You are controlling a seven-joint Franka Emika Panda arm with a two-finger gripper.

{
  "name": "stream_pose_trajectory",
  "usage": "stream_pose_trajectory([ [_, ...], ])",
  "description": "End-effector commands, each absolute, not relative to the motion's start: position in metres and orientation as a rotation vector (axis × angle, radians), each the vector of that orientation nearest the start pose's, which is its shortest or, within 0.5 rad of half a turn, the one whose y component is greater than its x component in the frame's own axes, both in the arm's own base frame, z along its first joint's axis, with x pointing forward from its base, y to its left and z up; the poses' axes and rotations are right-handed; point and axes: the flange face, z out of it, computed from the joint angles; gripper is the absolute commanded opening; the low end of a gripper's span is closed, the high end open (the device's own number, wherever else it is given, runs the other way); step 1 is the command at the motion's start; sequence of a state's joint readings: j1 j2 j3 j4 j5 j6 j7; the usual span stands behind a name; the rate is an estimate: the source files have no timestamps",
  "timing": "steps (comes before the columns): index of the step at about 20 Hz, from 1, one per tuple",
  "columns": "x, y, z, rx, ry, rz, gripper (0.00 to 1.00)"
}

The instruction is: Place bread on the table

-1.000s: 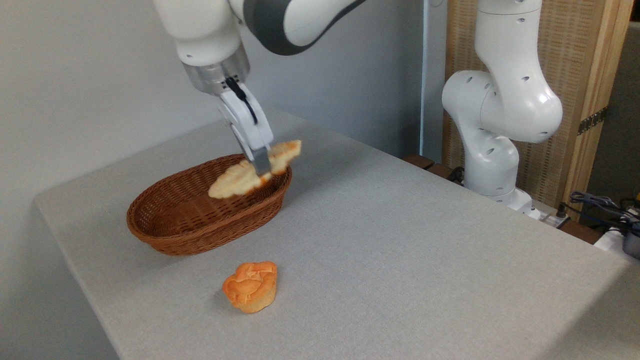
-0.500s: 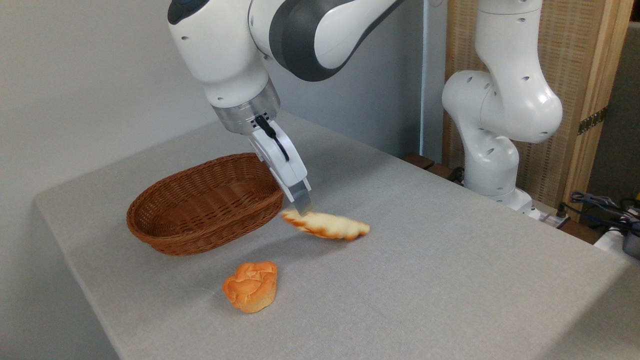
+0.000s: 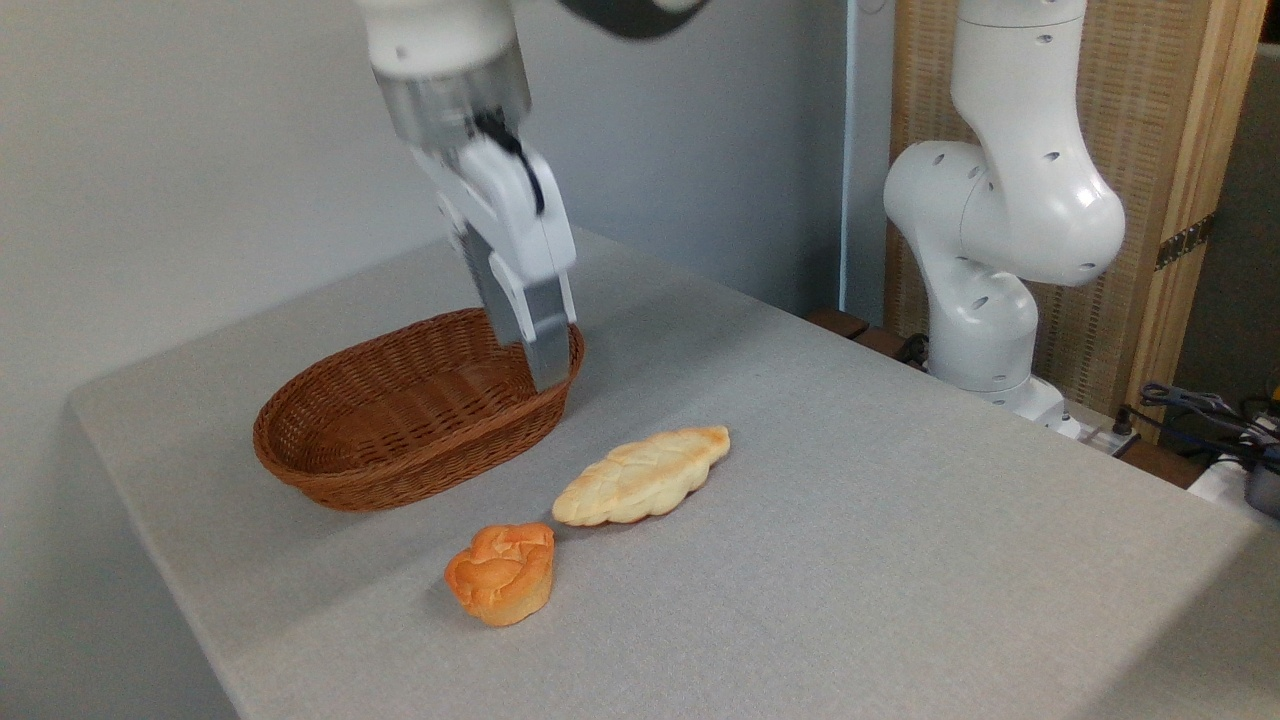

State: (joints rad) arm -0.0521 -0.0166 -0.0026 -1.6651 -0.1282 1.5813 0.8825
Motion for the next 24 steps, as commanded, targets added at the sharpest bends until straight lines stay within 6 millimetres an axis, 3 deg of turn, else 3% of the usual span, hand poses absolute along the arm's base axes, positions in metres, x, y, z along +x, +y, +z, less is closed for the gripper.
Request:
stream_pose_trajectory([
  [1, 0.551, -0.039, 0.617, -2.999, 1.277, -0.053, 1.00],
  [6, 0.556, -0.035, 0.626, -2.990, 1.235, -0.126, 1.00],
  [24, 0.555, -0.026, 0.625, -2.997, 1.221, -0.107, 1.00],
])
